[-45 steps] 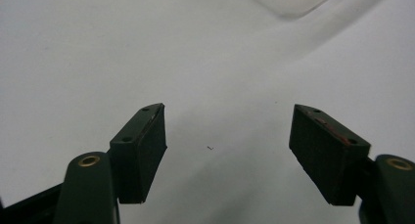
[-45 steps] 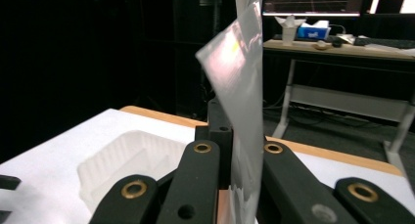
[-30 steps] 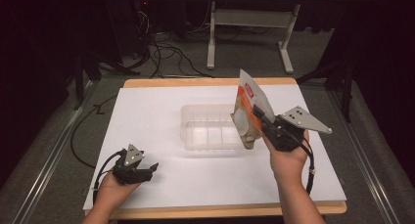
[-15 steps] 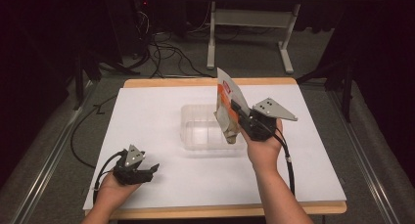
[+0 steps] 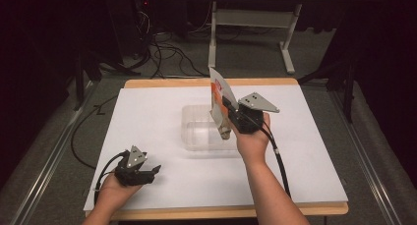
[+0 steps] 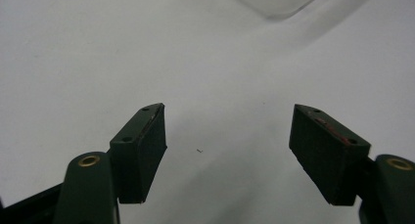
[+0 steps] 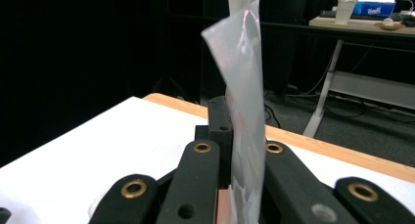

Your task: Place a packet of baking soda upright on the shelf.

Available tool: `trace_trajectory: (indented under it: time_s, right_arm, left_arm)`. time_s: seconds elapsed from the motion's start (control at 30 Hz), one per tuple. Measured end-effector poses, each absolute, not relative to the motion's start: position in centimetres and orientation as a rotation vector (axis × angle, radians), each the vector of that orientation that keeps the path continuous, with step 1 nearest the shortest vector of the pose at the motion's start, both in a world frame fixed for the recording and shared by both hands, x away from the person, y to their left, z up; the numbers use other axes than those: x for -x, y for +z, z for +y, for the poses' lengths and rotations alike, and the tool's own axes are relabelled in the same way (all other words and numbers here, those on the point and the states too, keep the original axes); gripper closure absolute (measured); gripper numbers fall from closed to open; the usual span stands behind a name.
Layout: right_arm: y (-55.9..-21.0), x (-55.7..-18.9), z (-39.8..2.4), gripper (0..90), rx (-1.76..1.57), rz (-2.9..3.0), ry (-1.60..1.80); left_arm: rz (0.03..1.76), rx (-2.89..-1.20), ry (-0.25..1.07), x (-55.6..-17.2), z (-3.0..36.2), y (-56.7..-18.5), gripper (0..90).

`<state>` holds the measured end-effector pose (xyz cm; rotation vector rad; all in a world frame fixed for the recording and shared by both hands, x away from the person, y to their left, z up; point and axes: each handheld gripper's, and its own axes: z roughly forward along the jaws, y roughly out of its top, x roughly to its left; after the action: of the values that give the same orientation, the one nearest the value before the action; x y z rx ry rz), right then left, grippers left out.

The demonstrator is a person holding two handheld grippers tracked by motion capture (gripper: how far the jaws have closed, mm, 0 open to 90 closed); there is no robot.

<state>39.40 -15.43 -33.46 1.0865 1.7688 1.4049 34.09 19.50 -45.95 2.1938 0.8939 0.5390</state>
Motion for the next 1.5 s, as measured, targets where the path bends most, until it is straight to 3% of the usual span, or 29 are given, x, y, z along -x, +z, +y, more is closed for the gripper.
trace_trajectory:
  time_s: [1.5]
  right_arm:
    - [-37.4,-41.4,-13.2,90.0,-1.081,1.829,1.331]
  left_arm:
    - [0.892,-2.203,0.533,-34.2,19.5,-46.0,30.3]
